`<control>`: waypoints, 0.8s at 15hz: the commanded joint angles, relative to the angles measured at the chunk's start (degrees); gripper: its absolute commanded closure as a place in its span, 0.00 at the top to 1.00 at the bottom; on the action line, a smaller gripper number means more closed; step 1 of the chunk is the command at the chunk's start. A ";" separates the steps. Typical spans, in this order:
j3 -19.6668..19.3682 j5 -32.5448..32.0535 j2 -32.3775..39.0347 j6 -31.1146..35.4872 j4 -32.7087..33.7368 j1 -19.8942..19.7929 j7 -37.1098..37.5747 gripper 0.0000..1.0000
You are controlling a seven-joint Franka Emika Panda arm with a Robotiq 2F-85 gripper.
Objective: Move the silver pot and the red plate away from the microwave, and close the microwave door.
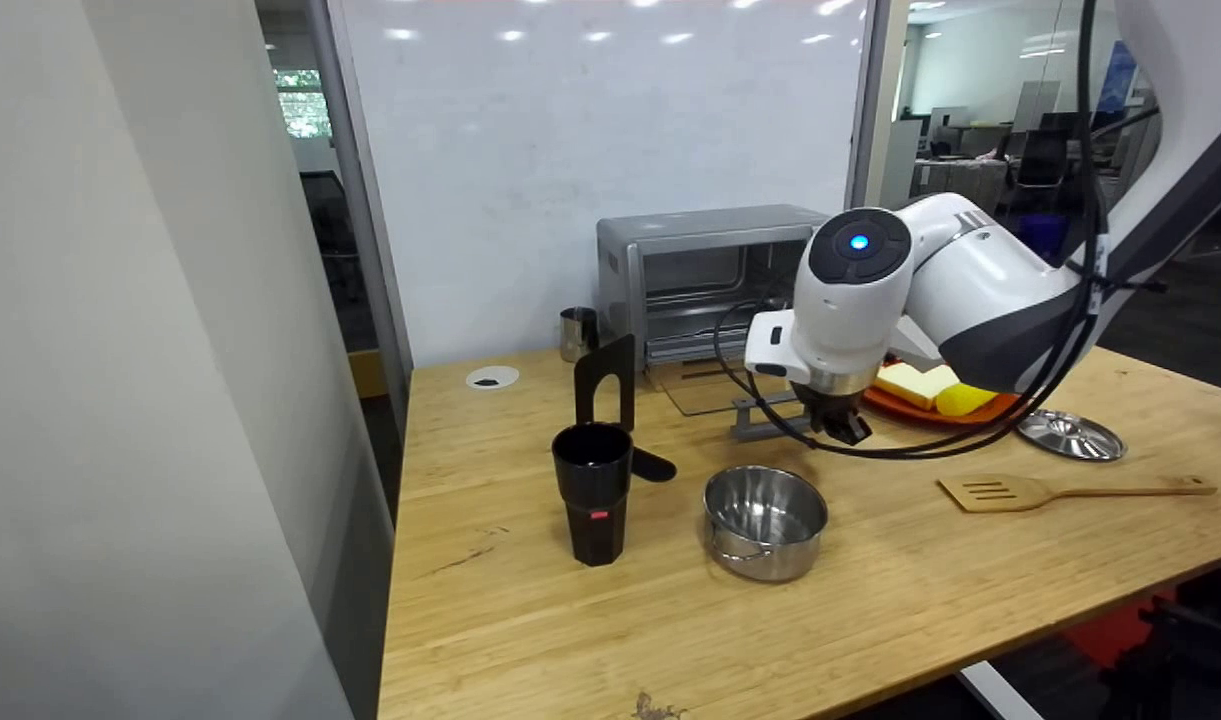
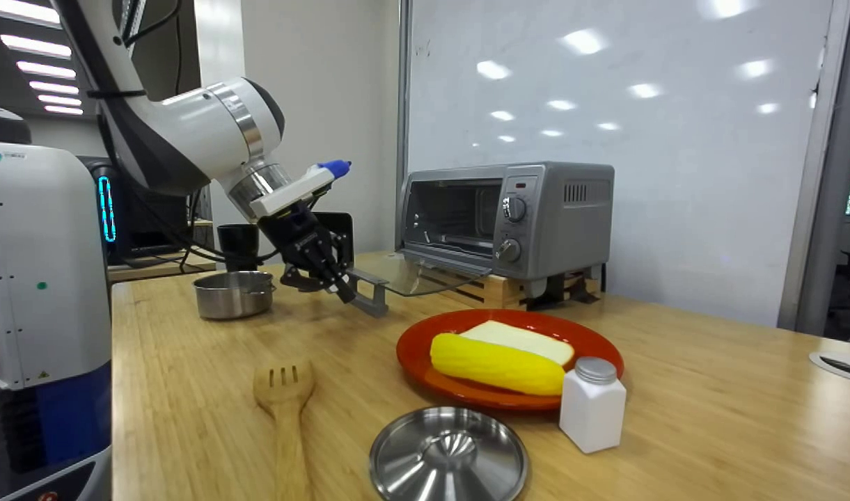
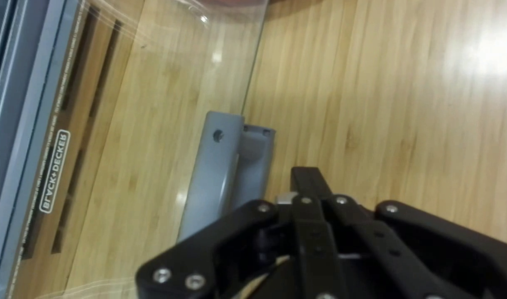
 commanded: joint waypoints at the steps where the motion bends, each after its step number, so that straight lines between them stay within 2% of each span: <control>1: -0.52 -7.87 0.72 2.09 0.15 -0.12 8.77 0.00; 12: -0.02 -25.96 1.39 2.01 1.07 -1.67 31.67 0.00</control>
